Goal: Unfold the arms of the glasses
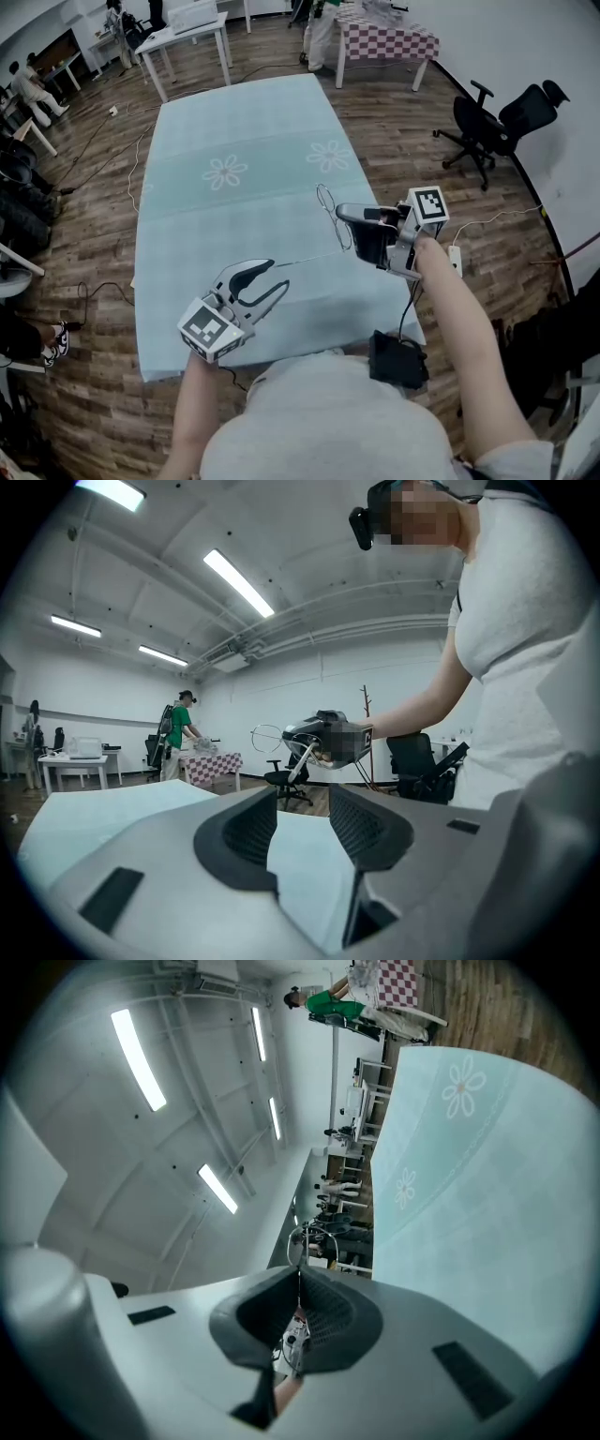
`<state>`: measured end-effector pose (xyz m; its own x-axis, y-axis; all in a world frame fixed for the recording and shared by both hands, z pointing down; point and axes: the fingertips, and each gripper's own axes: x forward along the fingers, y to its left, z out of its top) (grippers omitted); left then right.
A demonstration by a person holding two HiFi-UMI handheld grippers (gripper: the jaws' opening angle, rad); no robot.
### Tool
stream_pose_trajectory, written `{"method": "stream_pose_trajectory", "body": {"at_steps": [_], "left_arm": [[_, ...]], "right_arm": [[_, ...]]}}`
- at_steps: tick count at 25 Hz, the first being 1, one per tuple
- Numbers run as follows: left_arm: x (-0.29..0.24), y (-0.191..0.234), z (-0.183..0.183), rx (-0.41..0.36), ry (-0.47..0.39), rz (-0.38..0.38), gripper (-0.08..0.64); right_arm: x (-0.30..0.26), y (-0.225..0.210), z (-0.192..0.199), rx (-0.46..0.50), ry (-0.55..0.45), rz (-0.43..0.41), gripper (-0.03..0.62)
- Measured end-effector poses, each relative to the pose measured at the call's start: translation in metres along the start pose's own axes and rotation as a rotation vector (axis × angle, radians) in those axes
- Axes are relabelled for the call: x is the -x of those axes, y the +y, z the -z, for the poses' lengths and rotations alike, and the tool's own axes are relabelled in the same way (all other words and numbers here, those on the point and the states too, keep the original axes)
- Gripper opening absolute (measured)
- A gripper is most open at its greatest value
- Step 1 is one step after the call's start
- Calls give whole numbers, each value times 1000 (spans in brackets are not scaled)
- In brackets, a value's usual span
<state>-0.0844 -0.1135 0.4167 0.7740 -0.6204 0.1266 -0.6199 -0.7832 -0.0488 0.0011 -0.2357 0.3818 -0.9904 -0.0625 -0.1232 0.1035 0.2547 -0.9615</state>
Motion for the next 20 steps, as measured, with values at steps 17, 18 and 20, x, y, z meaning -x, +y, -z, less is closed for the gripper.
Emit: {"method": "stream_pose_trajectory", "body": {"at_steps": [17, 18, 20], "left_arm": [[-23, 5, -15, -71, -78, -95, 169], [-24, 3, -15, -79, -82, -98, 169], [-27, -1, -14, -95, -85, -101, 170]], "right_arm": [[10, -6, -11, -212, -309, -266, 11], [13, -6, -10, -223, -325, -286, 11], [19, -6, -8, -242, -358, -331, 11]]}}
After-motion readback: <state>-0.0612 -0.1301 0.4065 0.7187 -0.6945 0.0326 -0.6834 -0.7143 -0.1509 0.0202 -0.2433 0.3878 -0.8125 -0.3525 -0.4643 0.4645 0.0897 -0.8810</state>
